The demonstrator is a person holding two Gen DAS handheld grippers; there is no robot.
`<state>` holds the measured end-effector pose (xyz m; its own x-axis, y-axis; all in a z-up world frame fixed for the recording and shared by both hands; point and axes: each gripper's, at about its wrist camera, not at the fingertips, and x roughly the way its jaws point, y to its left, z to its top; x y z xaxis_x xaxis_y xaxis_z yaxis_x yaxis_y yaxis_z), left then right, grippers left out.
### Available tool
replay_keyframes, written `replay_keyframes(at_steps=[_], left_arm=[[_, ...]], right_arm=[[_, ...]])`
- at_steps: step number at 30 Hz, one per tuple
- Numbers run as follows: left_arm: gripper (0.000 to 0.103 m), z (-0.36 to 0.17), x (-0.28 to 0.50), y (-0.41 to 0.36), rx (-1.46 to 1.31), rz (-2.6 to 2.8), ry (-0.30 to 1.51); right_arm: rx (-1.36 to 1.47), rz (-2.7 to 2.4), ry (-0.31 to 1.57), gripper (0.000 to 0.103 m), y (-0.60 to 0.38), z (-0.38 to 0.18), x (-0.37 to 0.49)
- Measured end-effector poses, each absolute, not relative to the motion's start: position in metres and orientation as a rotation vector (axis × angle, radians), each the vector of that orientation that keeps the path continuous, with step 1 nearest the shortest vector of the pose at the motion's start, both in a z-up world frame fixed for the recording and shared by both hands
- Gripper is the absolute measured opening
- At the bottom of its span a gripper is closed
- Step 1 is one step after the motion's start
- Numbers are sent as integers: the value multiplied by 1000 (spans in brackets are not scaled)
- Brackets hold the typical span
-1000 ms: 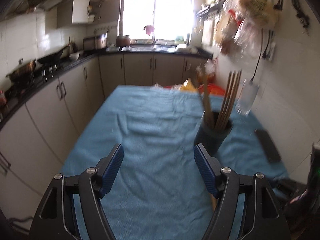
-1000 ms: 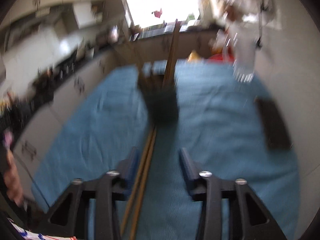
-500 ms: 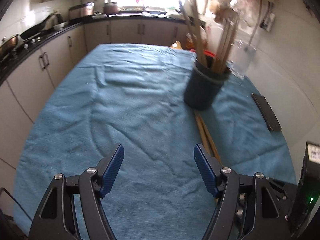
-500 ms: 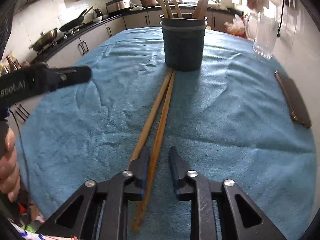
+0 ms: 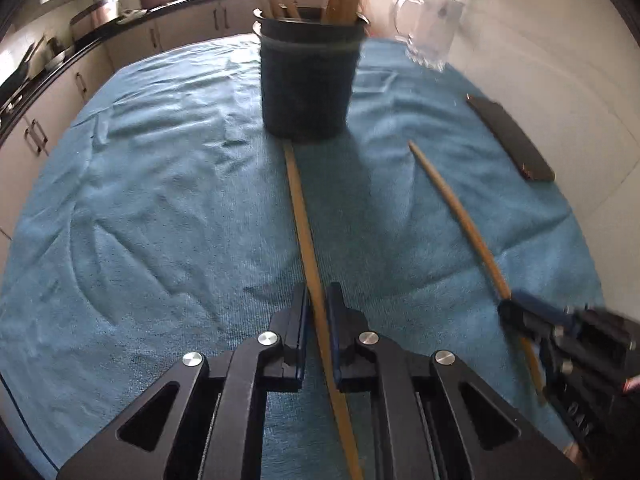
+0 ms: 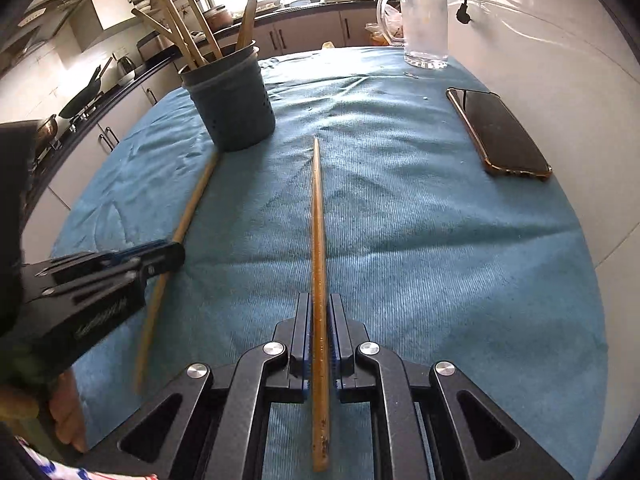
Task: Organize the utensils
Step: 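Lower the left gripper onto a loose chopstick while the right gripper lowers onto another, then close both grippers on the loose wooden chopsticks and lift them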
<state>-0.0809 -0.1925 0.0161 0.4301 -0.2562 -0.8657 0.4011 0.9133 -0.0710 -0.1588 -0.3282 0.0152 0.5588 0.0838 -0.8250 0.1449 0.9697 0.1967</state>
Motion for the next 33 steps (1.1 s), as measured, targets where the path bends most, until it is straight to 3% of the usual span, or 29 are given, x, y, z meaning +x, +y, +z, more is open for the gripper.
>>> replay_keyframes(at_steps=[10,12,13,15,16,22,29,33], left_arm=[[7,27,-108,-146,-37,-511,1172],[10,40,-111,-140,-32,-519,1142],[13,44,-111,-139,-28,-520,1135],[27,51,-103,-139,-20,-515,1124],[28,51,-100,-139,-14,-504,1121],[28,39,-67,-159,86,-473,1142],[28,20,-32,-191,145,-467,1159],[28,16,-23,-204,182,-453,1152]], right_arm=[[237,19,1017,10,-328,16,-194],[238,37,1010,25,-329,18,-195],[235,36,1005,26,-330,19,-194],[233,34,1008,26,-330,19,-187],[239,36,1013,26,-332,19,-182],[242,36,1031,26,-337,17,-141],[184,4,1063,13,-342,12,-82],[135,-15,1068,12,-340,12,-57]])
